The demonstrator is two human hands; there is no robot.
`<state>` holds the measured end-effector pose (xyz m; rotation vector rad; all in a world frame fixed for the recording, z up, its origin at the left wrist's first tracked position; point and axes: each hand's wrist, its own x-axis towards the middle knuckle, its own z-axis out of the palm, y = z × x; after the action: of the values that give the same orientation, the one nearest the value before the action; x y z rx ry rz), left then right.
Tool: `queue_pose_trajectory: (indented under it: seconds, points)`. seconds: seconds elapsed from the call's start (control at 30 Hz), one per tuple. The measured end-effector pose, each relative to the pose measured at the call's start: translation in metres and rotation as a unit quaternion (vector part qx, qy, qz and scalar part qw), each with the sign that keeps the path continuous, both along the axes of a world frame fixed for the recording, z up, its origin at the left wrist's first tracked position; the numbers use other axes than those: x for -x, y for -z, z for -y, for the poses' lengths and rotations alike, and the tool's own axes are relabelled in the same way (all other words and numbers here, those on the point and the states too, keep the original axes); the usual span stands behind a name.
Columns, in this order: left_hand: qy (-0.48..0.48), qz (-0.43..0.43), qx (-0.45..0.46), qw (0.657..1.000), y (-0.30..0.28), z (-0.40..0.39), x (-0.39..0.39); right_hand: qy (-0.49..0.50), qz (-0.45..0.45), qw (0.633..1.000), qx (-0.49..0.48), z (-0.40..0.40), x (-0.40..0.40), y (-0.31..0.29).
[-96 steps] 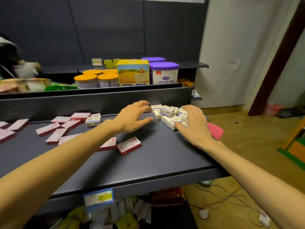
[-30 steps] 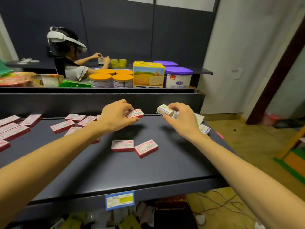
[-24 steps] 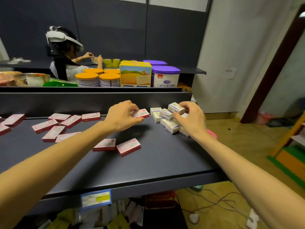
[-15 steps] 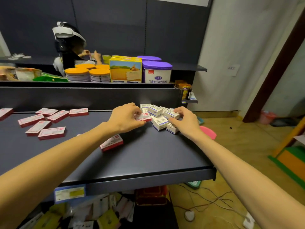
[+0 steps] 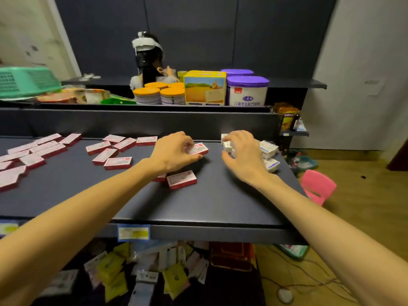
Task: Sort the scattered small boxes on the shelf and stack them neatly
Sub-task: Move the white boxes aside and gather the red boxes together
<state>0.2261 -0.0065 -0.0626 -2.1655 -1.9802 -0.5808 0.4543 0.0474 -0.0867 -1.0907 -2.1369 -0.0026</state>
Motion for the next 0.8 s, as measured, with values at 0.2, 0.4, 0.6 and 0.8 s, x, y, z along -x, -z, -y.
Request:
queue_pose_trajectory:
  seconds: [0.2,0.4,0.6,0.8]
  points:
    - [-0.099,-0.001,0.012,0.995,-0.001,0.049,0.074,-0.073,-0.011,0.995,0.073,0.022,0.083,0.004]
    - [-0.179,-0.007,0.011,0.984,-0.005,0.102,0.156,-0.122,0.04,0.987,0.092,0.045,0.166,-0.001]
    - [-0.231,-0.011,-0.027,0.972,0.001,0.14,0.25,-0.114,0.129,0.977,0.126,0.071,0.237,0.001]
    - [-0.26,-0.027,-0.036,0.965,0.002,0.156,0.337,-0.065,0.13,0.981,0.129,0.082,0.279,-0.001]
